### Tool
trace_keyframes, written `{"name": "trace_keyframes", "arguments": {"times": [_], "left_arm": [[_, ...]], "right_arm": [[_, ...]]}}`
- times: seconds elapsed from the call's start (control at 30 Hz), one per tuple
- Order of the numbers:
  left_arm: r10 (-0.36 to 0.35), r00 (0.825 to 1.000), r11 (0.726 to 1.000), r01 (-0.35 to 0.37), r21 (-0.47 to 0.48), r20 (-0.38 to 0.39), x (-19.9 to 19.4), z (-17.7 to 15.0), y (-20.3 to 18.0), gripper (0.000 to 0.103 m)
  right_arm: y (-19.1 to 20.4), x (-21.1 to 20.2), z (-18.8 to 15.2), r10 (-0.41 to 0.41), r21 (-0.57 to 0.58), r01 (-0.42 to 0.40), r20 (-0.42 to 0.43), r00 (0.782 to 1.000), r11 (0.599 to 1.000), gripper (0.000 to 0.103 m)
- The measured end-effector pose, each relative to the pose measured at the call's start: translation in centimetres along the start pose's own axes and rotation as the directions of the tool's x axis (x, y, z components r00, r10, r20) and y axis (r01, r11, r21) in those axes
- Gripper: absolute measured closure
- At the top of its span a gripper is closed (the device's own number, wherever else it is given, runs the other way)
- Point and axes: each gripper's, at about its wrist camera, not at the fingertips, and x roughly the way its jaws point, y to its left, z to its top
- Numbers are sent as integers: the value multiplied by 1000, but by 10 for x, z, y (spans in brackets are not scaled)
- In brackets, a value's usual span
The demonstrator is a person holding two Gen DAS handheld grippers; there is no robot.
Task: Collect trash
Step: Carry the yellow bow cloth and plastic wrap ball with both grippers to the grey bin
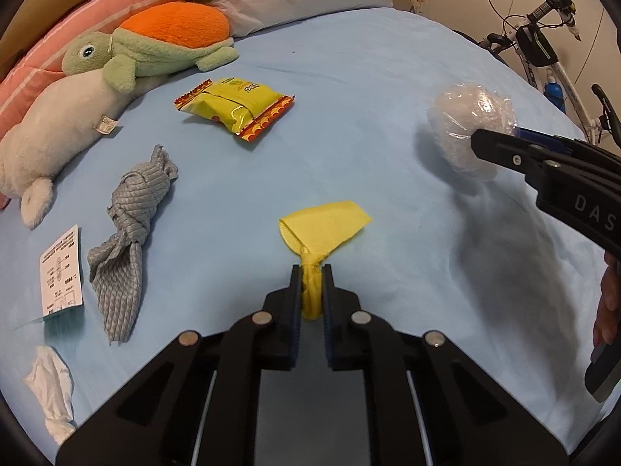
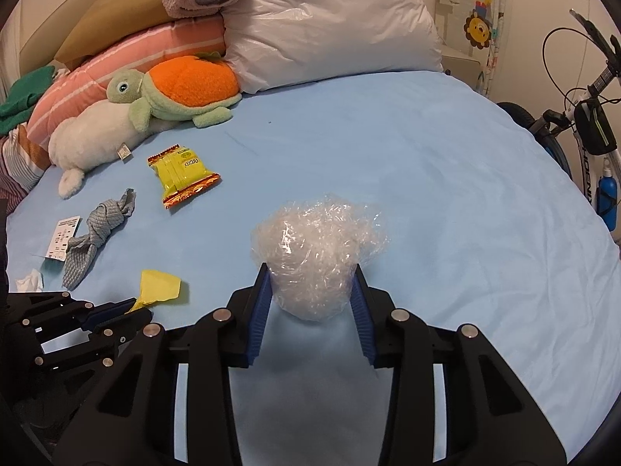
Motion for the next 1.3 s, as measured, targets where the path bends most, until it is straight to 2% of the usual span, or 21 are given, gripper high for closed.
{"name": "trace_keyframes", "arguments": {"times": [0.33,0.7,0.9,1.03,1.3], "left_arm": [[14,1000,1000,-14,-1,18,-11,3,2,93],[17,998,999,-20,45,65,-51,-8,-16,93],[-2,995,998,-4,68,100,-88,-25,-26,93],[-19,992,996,8,87,124,-115,-39,-38,93],[-40,985,989,15,148,168,-175,-77,-59,93]], "right_arm": [[2,-16,-8,13,13,-13,4,1000,1000,66],[9,-60,-33,20,46,-21,10,1000,999,66],[10,-99,-56,-18,72,16,23,1000,997,66],[10,-130,-70,-17,95,13,40,999,995,66],[18,-216,-97,-31,65,26,87,996,998,66]]}}
